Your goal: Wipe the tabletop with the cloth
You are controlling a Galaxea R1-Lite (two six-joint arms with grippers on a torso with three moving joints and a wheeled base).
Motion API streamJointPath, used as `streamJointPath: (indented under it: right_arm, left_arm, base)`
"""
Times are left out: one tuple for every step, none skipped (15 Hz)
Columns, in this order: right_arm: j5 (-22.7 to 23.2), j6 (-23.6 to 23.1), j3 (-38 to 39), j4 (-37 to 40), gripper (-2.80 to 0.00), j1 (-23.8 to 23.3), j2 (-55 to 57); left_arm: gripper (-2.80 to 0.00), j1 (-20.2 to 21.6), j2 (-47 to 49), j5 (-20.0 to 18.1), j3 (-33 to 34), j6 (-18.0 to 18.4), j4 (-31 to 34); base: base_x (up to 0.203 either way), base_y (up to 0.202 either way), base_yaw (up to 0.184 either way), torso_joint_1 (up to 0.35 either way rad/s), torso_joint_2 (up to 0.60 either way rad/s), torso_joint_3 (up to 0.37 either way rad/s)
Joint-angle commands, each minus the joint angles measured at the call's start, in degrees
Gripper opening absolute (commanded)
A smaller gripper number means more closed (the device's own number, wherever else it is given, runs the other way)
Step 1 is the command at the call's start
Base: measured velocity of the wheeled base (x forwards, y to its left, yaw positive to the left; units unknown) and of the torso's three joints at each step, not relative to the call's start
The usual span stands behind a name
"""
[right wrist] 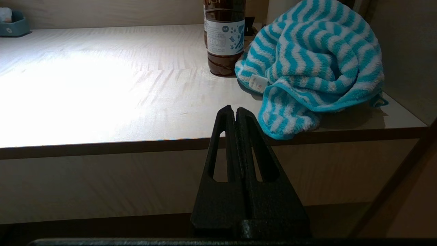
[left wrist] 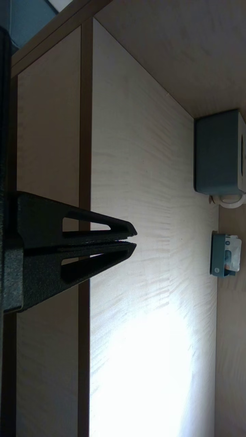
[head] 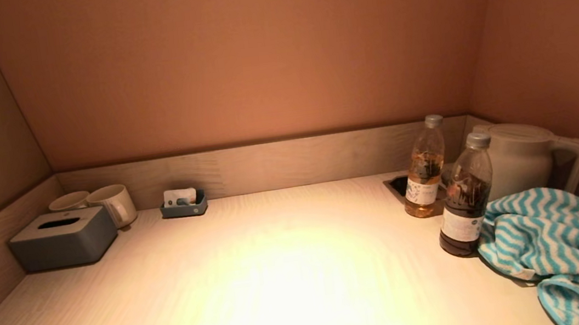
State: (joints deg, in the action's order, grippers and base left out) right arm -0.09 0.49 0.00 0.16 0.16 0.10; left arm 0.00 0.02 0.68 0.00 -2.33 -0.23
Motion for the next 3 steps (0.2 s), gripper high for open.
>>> streamJointPath:
  right_arm:
    - [0.01,0.22,0.00,0.02,-2.80,0.02,-0.01]
    - [-0.11,0.39,0.00,0.02,-2.80,0.02,-0.01]
    - [-0.17,0.39,0.00,0.02,-2.80,0.02,-0.01]
  left_arm:
    - [-2.80,0.00,-0.02,0.04,0.00,-0.04,-0.04]
    - [-2.80,0.00,-0.02,0.02,0.00,-0.04,-0.04]
    - [-2.80,0.00,-0.02,0.02,0.00,-0.04,-0.04]
  base:
    - [0.000,0.000,0.000,0.000,0.00,0.000]
    - [0.000,0.000,0.000,0.000,0.00,0.000]
    - [0.000,0.000,0.000,0.000,0.00,0.000]
